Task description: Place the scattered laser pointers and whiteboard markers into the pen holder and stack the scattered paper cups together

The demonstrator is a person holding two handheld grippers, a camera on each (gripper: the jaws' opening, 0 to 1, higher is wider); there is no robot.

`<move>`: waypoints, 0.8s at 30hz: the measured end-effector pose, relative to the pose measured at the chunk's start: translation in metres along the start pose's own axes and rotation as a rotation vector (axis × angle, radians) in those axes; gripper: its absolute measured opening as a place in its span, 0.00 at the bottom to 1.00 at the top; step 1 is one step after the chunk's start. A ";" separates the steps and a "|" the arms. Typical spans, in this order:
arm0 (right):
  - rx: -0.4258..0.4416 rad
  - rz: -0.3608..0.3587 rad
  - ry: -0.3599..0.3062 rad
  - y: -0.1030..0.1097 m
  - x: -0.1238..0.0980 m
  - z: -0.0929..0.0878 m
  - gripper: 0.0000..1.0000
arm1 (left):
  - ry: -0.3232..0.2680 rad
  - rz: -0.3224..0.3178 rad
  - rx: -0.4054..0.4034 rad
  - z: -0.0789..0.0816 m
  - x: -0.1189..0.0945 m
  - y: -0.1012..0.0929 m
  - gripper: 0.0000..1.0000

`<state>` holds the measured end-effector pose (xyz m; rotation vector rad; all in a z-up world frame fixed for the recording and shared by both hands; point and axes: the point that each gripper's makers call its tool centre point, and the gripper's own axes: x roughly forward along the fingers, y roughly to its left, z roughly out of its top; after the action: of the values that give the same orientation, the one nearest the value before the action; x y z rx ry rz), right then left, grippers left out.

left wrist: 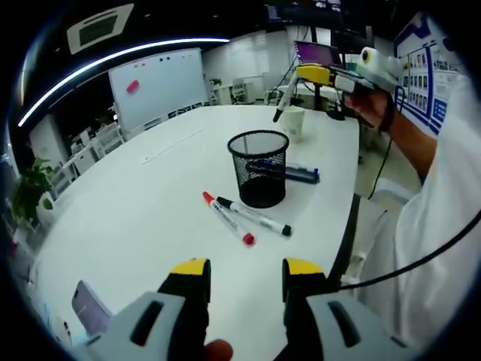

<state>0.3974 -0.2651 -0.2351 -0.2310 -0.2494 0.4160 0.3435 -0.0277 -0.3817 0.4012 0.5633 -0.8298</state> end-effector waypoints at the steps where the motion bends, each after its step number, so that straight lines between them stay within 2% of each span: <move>1: 0.000 0.001 -0.004 0.000 0.000 0.001 0.10 | 0.001 -0.001 0.000 0.000 0.000 0.000 0.39; 24: -0.013 0.001 -0.082 0.004 0.006 0.020 0.10 | 0.006 0.005 -0.003 -0.003 -0.001 0.004 0.39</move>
<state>0.3953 -0.2557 -0.2157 -0.2273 -0.3330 0.4258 0.3450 -0.0232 -0.3827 0.4027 0.5686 -0.8227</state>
